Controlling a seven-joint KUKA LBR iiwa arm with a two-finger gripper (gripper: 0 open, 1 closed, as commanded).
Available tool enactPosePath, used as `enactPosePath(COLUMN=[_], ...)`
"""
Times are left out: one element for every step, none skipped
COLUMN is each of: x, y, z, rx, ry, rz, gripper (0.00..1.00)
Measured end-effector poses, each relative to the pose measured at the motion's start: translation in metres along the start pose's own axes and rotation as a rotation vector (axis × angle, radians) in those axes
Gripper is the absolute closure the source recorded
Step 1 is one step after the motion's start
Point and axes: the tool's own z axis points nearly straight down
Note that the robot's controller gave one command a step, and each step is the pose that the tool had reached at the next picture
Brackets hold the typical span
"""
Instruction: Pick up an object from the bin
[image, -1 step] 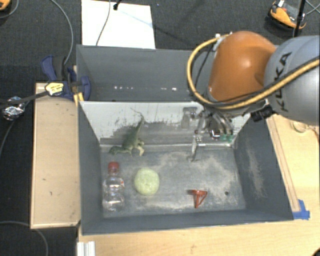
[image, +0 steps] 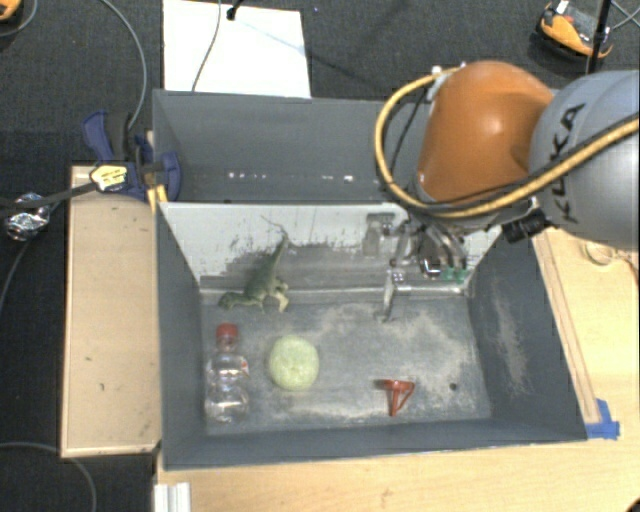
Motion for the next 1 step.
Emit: enactPosePath(x=[0.0090], y=[-0.0112], z=[0.0013], rx=[-0.001], ry=[-0.006], rz=[-0.061], gripper=[0.00])
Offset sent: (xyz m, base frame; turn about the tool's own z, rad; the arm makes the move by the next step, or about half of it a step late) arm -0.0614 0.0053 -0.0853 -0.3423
